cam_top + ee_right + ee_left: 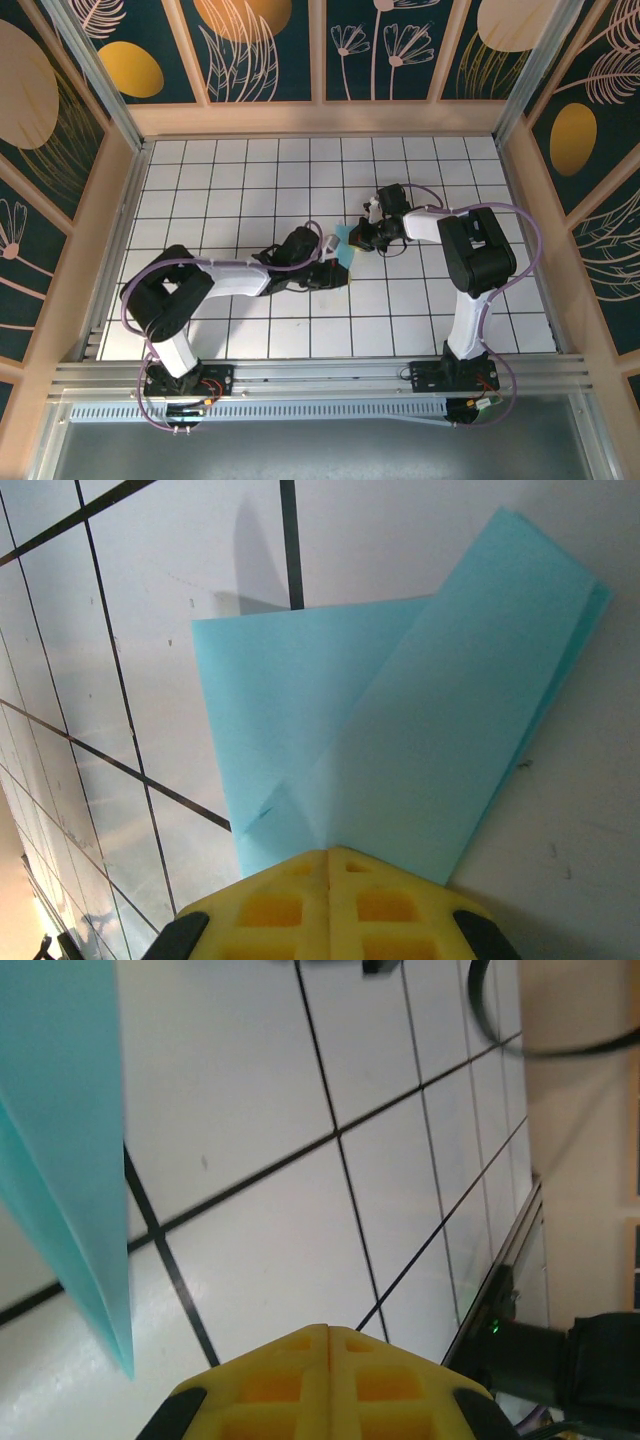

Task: Fold a paper plane with a square sheet of paper (fold left side to right side)
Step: Fold the wing for the fifth time at the center of the table.

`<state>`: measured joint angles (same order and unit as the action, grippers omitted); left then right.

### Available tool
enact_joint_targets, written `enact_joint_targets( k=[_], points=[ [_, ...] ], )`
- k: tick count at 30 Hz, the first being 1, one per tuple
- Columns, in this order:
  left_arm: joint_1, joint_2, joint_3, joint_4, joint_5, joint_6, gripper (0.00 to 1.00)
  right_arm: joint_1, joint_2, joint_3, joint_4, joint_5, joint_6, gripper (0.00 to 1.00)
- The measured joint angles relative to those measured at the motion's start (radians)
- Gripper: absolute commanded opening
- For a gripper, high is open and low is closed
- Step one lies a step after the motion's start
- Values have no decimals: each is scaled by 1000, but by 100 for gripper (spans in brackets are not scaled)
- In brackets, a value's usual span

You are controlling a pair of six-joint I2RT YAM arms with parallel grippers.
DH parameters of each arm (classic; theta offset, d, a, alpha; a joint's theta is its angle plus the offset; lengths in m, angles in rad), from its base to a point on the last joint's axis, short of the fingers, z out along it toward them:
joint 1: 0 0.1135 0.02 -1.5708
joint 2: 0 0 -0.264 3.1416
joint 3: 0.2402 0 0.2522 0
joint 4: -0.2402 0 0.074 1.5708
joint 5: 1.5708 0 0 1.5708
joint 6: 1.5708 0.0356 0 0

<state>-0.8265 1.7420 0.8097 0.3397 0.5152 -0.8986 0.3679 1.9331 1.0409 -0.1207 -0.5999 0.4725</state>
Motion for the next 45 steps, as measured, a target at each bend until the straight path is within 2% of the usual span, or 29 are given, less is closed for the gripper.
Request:
enact_joint_targets(
  k=[7, 16, 33, 45],
  points=[
    [40, 116, 123, -33, 4, 42, 0, 0, 0, 0, 0, 0, 0, 0],
    [40, 222, 169, -63, 4, 63, 0, 0, 0, 0, 0, 0, 0, 0],
    [35, 237, 149, -43, 0, 84, 0, 0, 0, 0, -1, 0, -3, 0],
    [-32, 124, -2, -13, -56, 85, 0, 0, 6, 17, -24, 0, -19, 0]
  ],
)
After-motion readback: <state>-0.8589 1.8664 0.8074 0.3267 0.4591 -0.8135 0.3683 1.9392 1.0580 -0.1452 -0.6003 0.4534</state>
